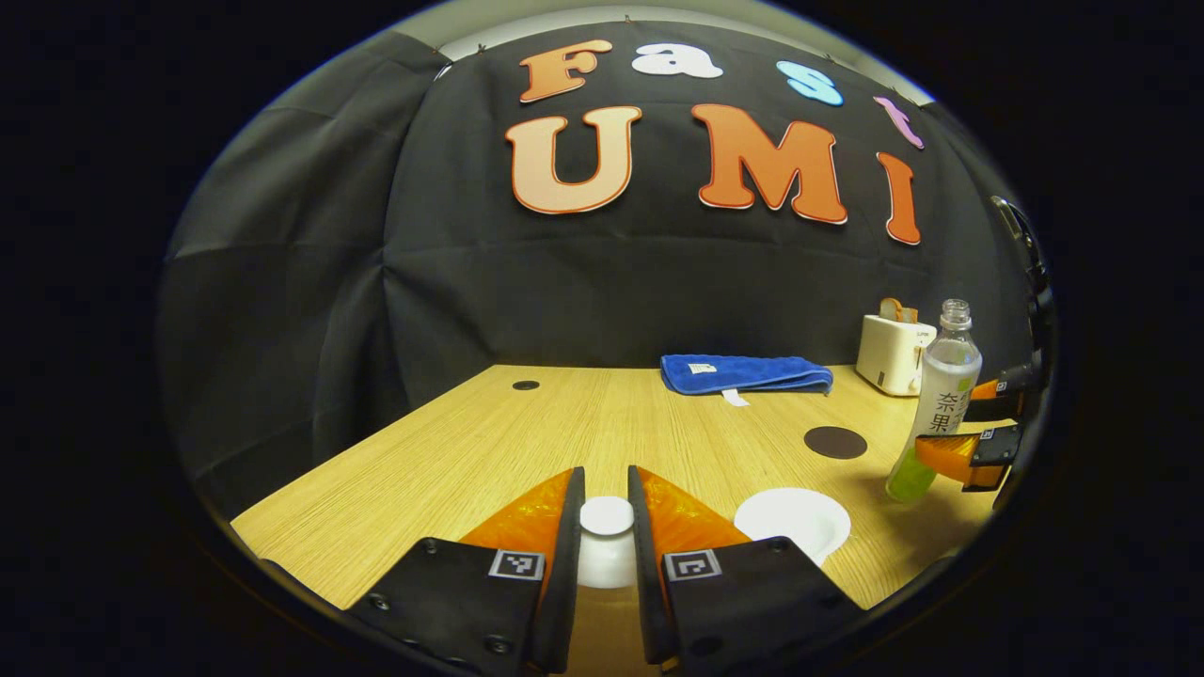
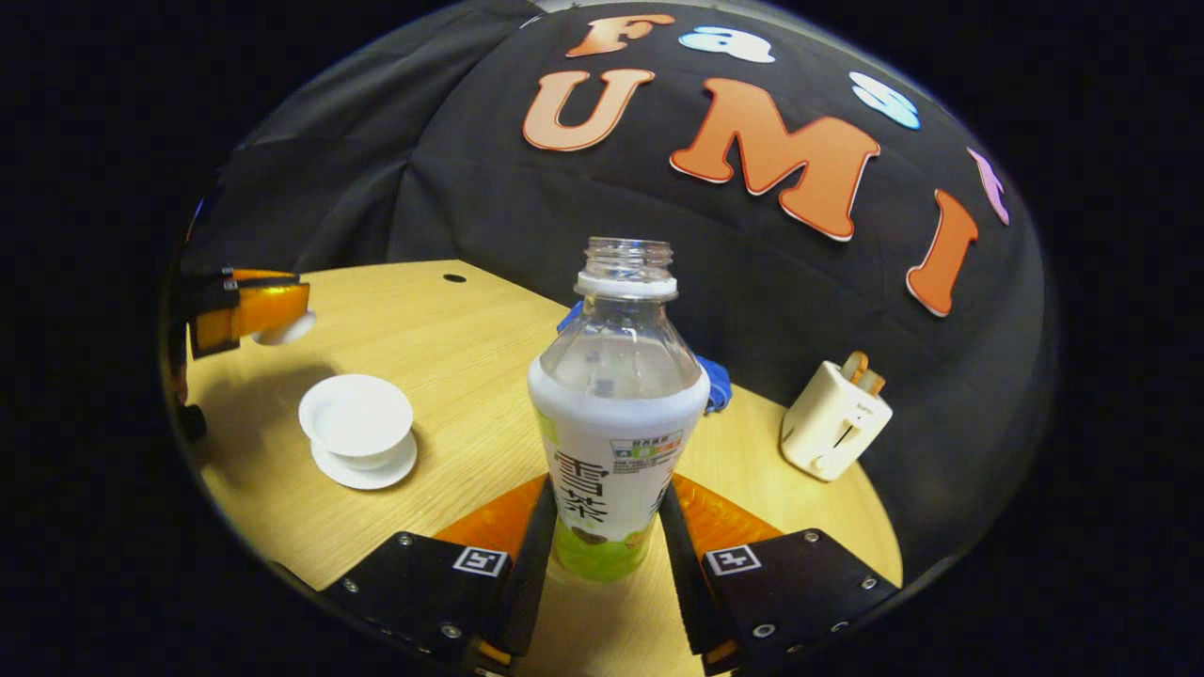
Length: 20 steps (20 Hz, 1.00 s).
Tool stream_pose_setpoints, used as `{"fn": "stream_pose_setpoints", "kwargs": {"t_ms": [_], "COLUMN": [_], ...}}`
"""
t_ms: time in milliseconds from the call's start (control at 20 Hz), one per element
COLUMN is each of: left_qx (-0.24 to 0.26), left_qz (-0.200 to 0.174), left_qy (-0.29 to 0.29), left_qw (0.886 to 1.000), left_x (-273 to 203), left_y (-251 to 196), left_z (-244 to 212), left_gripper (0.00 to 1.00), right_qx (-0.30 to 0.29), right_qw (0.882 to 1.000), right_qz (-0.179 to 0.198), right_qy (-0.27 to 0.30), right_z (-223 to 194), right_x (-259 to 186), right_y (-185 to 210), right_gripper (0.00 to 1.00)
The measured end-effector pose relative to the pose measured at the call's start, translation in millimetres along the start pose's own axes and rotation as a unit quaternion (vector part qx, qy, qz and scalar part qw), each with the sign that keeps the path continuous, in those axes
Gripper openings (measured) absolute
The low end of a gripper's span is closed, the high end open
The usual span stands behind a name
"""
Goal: Open the teacup lid with one hand, grasp the water bottle and pour water into the teacup with the other hand; after pouring, place the water bottle on the coaster and then close the teacup lid.
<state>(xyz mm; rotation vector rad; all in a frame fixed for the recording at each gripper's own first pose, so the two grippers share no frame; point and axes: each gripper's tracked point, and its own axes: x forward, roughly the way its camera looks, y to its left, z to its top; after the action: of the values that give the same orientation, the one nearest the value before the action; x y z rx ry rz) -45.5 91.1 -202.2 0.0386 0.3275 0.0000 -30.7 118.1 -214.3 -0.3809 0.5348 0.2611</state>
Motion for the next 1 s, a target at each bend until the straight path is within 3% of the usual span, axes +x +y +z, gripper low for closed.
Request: {"fn": "stream_pose_setpoints", "kwargs": {"t_ms": [200, 450, 700, 1000], "left_qx": [-0.011, -0.031, -0.023, -0.026], "left_qz": [0.007, 0.008, 0.006, 0.013], "left_qy": [0.002, 0.006, 0.003, 0.013], "left_qw": [1.000, 0.999, 1.000, 0.999], "left_x": [-2.2, -2.1, -3.6, -1.9], "left_y": [16.5, 26.8, 33.0, 39.9], "left_z": [-4.8, -10.2, -10.4, -18.6], "left_gripper": [0.32, 0.32, 0.32, 0.33], "right_qx": [-0.064, -0.148, -0.255, -0.334], "right_qw": [0.998, 0.987, 0.959, 0.931], "right_qz": [-0.024, -0.068, -0.125, -0.141], "right_qy": [-0.005, -0.005, -0.010, -0.033], "right_z": [10.0, 16.6, 18.3, 26.1], "right_x": [-3.5, -0.4, 4.6, 7.4], "right_y": [-5.3, -16.1, -29.6, -24.5], "right_gripper": [0.62, 0.62, 0.62, 0.62]}}
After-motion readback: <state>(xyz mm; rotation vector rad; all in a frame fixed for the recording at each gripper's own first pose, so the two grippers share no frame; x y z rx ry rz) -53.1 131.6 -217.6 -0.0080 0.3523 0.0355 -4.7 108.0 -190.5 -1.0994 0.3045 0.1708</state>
